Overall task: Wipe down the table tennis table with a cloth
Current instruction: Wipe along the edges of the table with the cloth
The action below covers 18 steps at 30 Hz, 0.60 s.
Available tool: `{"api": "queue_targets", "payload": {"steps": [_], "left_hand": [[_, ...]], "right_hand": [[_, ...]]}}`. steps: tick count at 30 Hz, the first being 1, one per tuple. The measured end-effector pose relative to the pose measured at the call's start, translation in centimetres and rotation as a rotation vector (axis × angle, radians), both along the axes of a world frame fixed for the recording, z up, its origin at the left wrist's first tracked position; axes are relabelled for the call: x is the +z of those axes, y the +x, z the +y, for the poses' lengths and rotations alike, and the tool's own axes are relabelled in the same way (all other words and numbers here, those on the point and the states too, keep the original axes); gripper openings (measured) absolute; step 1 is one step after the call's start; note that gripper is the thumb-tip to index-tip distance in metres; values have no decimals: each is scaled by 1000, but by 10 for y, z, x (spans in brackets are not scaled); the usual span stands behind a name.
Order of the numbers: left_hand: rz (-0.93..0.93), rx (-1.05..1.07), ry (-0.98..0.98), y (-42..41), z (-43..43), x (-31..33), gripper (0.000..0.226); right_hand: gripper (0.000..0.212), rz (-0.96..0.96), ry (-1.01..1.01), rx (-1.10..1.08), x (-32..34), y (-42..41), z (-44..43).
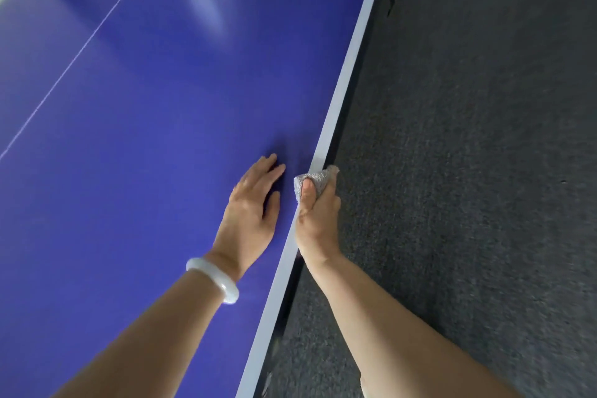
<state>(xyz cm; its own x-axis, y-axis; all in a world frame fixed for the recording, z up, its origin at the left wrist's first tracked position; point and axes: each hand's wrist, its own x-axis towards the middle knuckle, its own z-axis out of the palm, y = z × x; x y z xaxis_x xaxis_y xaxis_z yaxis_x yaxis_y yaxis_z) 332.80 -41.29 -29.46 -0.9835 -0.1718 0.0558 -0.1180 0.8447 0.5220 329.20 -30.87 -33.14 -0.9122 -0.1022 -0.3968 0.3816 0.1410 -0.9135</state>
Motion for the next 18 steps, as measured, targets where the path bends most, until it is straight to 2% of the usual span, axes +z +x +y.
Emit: {"api": "queue_targets", "payload": {"steps": [3, 6, 10, 12, 15, 17, 18], "left_hand": [[-62, 40, -173, 94, -6, -1, 49], [-121, 94, -291, 140, 2, -5, 54], [-149, 123, -357, 141, 9, -6, 56], [-151, 120, -361, 140, 6, -6, 56], [-161, 124, -354, 140, 5, -9, 55], [-154, 128, -354, 140, 5, -10, 54], [-150, 134, -349, 140, 5, -10, 54]], "right_hand": [[66, -18, 0, 20, 3, 2, 3], [66, -78, -30, 11, 7, 2, 4], [64, -31, -103, -8, 7, 60, 3], [66, 36, -208, 33, 9, 127, 9], [66, -12, -415, 152, 7, 208, 31], [63, -58, -493, 205, 5, 206, 40], [62, -95, -470, 216, 6, 188, 41]]}}
